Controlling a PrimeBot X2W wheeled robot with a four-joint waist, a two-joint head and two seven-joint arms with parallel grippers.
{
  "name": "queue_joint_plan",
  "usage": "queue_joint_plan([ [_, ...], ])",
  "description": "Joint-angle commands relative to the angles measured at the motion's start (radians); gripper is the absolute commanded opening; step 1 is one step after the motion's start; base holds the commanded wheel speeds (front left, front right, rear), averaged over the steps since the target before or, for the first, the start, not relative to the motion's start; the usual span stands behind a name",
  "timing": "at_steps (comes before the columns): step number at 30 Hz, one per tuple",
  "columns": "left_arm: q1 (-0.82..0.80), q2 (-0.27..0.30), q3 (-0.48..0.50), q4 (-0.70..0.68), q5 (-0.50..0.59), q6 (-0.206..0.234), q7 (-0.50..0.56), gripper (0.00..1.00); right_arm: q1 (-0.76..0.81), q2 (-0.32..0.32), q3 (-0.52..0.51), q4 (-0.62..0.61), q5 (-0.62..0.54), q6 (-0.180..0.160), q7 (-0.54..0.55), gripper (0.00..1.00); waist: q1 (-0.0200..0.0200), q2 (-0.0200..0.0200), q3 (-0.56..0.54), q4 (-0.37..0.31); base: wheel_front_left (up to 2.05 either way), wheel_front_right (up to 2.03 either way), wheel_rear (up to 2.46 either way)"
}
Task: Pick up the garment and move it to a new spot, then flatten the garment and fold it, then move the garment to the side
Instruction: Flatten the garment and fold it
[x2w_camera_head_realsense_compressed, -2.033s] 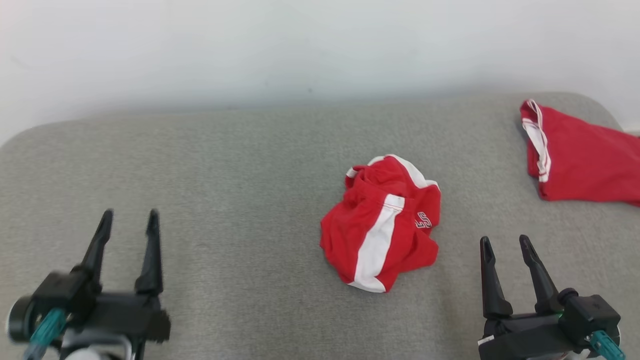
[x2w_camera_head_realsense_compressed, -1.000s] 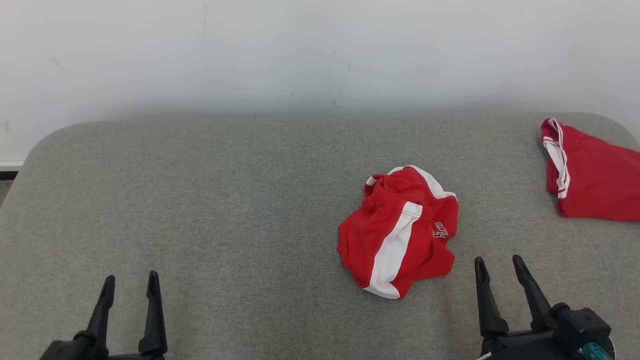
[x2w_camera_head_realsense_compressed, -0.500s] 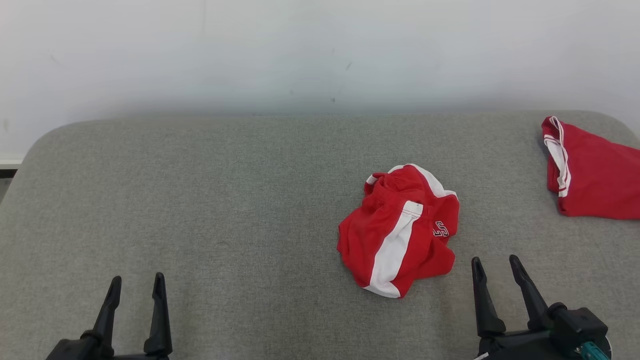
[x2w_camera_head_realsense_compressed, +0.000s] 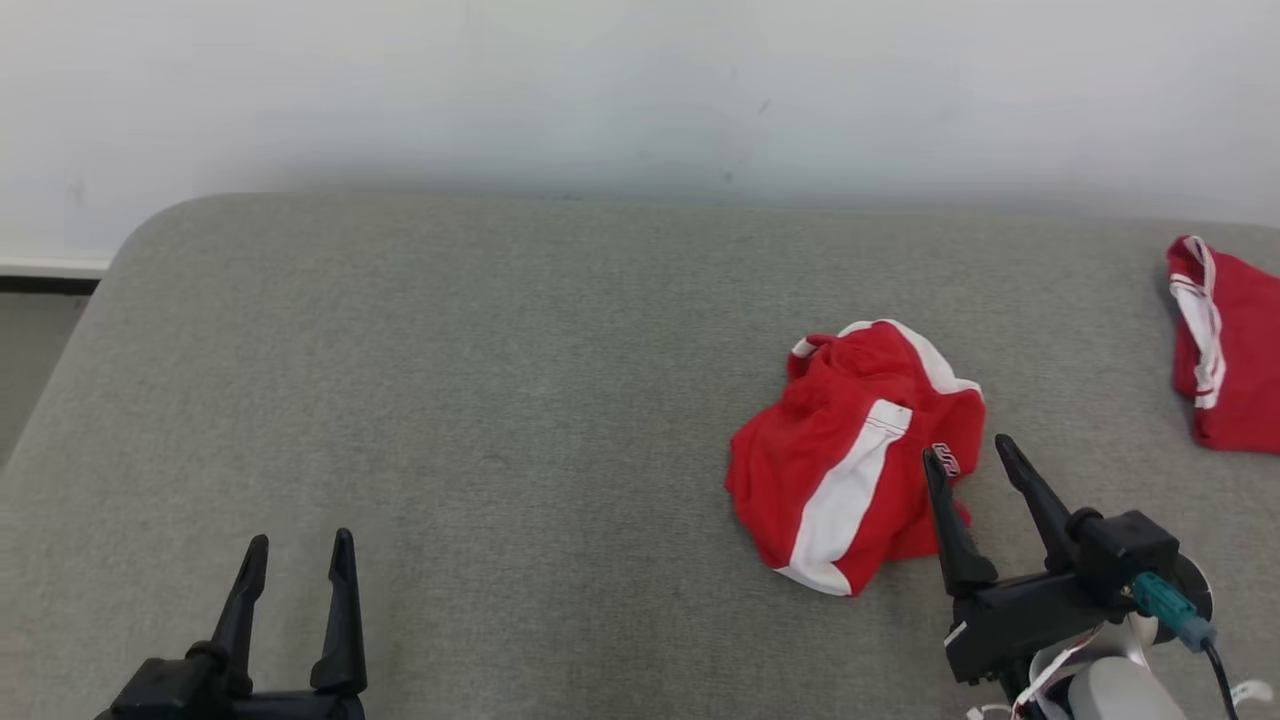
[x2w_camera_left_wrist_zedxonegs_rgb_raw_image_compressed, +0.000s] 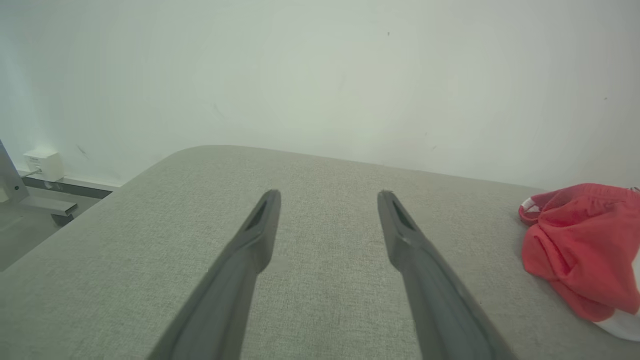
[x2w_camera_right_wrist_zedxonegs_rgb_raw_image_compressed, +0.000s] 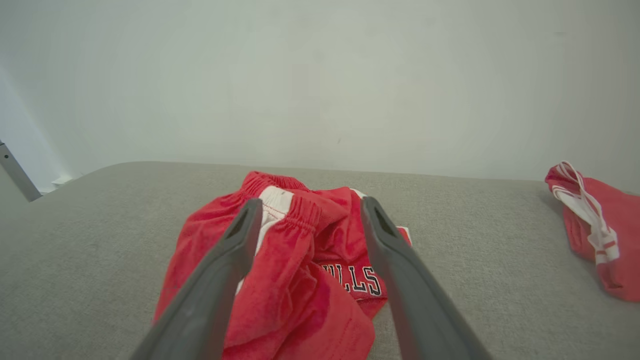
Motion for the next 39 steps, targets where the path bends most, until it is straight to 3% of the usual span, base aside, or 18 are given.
queue_joint_plan([
  [1, -0.010, -0.002, 0.001, 0.004, 0.000, -0.002, 0.000, 1.00, -0.017, -0.009, -0.001, 0.014, 0.005, -0.003, 0.000, 1.00, 0.0000, -0.0001, 0.019, 0.037, 0.00, 0.00, 0.00],
  [11, -0.025, -0.008, -0.016, 0.016, -0.012, -0.002, 0.000, 1.00, -0.102, -0.029, 0.020, 0.183, 0.060, -0.003, 0.011, 1.00, 0.0000, -0.0001, 0.051, 0.126, 0.00, 0.00, 0.00],
  [12, -0.025, -0.009, -0.017, 0.017, -0.012, -0.001, 0.000, 1.00, -0.113, -0.033, 0.027, 0.196, 0.068, -0.003, 0.011, 0.13, 0.0000, -0.0001, 0.052, 0.131, 0.00, 0.00, 0.00],
  [13, -0.026, -0.009, -0.021, 0.018, -0.013, -0.001, 0.000, 1.00, -0.123, -0.039, 0.036, 0.206, 0.073, -0.003, 0.007, 0.00, 0.0000, -0.0001, 0.053, 0.135, 0.00, 0.00, 0.00],
  [24, -0.036, -0.009, -0.035, 0.029, -0.028, 0.009, 0.000, 1.00, -0.251, -0.023, 0.148, 0.233, 0.088, -0.003, -0.034, 0.00, 0.0000, -0.0001, 0.041, 0.157, 0.00, 0.00, 0.00],
  [34, -0.027, -0.010, -0.032, 0.032, -0.030, 0.018, 0.000, 1.00, -0.491, 0.088, 0.285, 0.208, 0.134, -0.003, -0.045, 0.00, 0.0000, -0.0001, 0.028, 0.152, 0.00, 0.00, 0.00],
  [39, -0.034, -0.009, -0.033, 0.032, -0.031, 0.019, 0.000, 1.00, -0.600, 0.115, 0.322, 0.206, 0.176, -0.003, -0.046, 0.00, 0.0000, -0.0001, 0.025, 0.148, 0.00, 0.00, 0.00],
])
